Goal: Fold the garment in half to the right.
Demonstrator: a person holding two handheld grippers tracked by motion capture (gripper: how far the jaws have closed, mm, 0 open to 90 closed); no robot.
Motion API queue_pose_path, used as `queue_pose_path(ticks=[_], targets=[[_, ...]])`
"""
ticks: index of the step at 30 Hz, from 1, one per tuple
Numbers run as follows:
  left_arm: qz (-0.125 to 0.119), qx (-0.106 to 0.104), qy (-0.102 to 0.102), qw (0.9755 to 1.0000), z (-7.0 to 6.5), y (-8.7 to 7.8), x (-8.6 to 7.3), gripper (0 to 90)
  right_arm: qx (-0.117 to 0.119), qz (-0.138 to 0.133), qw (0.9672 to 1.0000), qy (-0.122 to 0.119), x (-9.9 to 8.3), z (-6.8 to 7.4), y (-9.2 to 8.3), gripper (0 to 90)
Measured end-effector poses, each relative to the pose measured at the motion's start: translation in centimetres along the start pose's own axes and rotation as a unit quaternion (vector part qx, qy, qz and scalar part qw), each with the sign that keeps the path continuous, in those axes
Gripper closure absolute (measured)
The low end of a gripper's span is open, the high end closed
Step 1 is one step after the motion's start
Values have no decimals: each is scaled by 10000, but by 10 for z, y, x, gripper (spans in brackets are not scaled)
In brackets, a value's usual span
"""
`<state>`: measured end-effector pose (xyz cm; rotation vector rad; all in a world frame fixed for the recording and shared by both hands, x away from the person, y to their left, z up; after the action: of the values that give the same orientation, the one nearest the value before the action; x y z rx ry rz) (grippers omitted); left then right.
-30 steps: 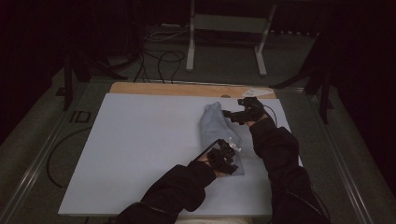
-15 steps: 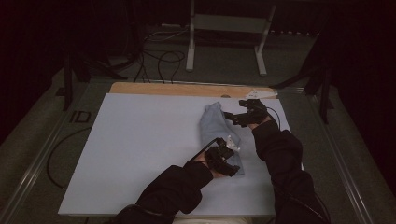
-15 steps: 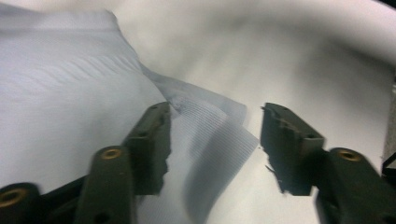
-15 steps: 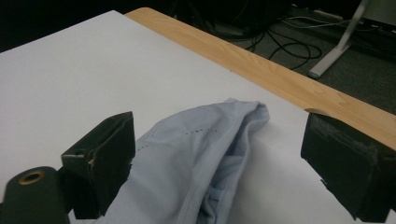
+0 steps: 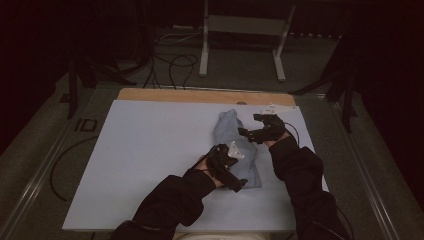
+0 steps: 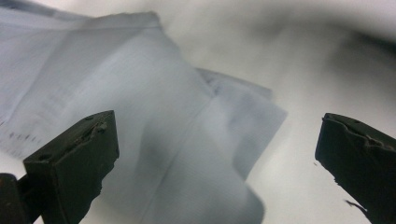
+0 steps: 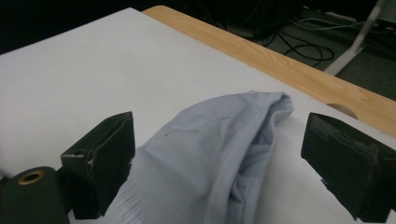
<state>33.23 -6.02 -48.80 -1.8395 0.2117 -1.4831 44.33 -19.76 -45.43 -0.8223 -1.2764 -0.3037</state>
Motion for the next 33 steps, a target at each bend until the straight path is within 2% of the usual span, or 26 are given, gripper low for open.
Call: queue_pose_path(ticks=[4,5,9,12,17,24,28,33], targets=[[-252,-95,-41,9996,3,-6,-1,1,57,-10,10000,35,-6,7,-3,100],[-337,-150,9,9993,3,-9,0,1,73,-6,10000,17,-8,8,-3,100],[-455,-231,95,9986,7,-17,4,1,146,22,9999,-7,-16,14,-2,99],[-536,-297,139,9980,11,-23,5,0,179,22,9998,79,-19,17,-3,99],[-614,-301,161,9975,21,-35,2,0,214,3,9998,34,-23,22,-7,99],[-621,-158,223,9977,34,-53,-11,0,282,-88,9996,-7,-24,30,-17,100],[-622,-111,213,9978,40,-62,-19,0,298,-88,9995,-46,-27,33,-21,100],[-699,85,127,9974,56,-82,-35,0,353,-152,9993,32,-36,39,-32,100]])
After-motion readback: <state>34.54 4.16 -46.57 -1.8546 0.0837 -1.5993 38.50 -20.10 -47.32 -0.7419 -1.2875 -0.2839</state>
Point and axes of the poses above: each handheld gripper's, and its own axes: y roughly forward along the jaws, x roughly out of its top, z roughly to its left, the point moved 5 cm from there along y, roughly forward along the jaws, and after that the axes turned 8 degrees about -z, right-handed, at the moved point
